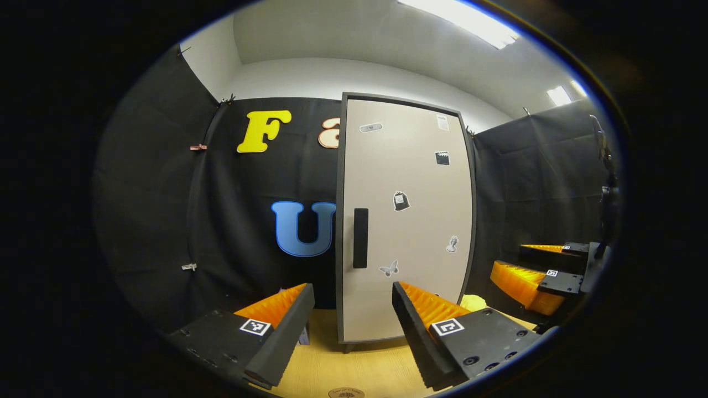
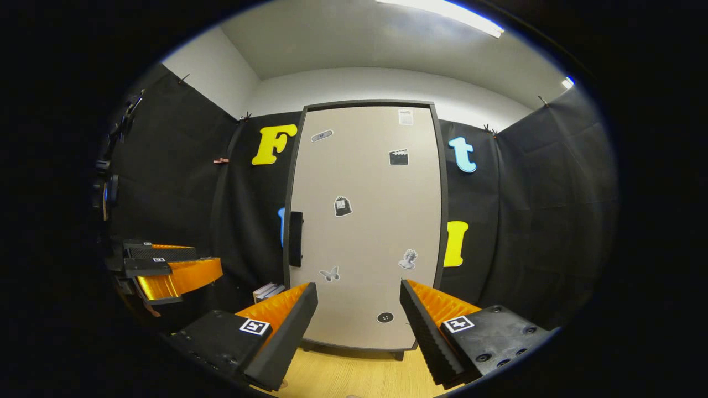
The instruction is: Open the cabinet door with the right hand, grasp the bottle in the cabinet with the left hand and place it on the coaster, then close the cabinet door with the right hand.
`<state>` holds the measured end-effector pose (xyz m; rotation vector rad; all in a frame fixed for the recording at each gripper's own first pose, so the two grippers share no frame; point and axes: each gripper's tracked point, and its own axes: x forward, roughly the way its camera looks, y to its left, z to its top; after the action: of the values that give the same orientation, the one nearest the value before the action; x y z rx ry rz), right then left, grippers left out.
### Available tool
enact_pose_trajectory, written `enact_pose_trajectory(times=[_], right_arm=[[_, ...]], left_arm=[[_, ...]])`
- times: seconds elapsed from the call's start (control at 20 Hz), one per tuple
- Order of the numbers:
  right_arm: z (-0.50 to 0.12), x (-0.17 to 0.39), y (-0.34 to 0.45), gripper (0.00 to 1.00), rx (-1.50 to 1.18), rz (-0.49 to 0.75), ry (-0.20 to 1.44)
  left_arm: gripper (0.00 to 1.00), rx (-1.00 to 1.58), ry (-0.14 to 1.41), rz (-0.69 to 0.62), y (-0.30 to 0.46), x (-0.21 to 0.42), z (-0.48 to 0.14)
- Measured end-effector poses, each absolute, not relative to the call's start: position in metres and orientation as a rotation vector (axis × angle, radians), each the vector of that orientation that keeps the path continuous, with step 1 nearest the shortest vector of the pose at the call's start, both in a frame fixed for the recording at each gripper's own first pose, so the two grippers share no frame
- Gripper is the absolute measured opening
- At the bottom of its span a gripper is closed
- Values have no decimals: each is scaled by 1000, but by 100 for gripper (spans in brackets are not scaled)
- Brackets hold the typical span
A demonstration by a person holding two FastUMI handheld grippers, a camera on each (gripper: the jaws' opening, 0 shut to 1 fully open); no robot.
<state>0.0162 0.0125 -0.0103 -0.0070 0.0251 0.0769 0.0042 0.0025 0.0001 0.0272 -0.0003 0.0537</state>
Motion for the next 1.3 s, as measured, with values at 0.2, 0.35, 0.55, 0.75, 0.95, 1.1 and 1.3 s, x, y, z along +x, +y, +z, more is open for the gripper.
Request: enact_pose_trajectory(times=[0.2, 0.35, 0.55, 0.75, 0.95, 1.1, 1.3], right_arm=[[-16, 21, 15, 97, -8, 145, 44], [-19, 27, 25, 98, 11, 195, 60], [-20, 42, 42, 98, 7, 171, 55], [-19, 65, 80, 97, -24, 145, 19], [-19, 102, 123, 97, -28, 132, -8], [-22, 133, 145, 97, 0, 107, -7], [-28, 173, 166, 97, 16, 80, -8]], left_arm=[[90, 22, 4, 120, 0, 4, -4], [90, -14, 0, 159, 2, 3, -7], [89, -40, 19, 125, 20, 6, -11], [89, -25, 25, 85, 54, 14, -13], [90, -20, 42, 69, 91, 18, -21], [90, -33, 46, 63, 113, 20, -23], [89, -41, 50, 54, 129, 23, -24]])
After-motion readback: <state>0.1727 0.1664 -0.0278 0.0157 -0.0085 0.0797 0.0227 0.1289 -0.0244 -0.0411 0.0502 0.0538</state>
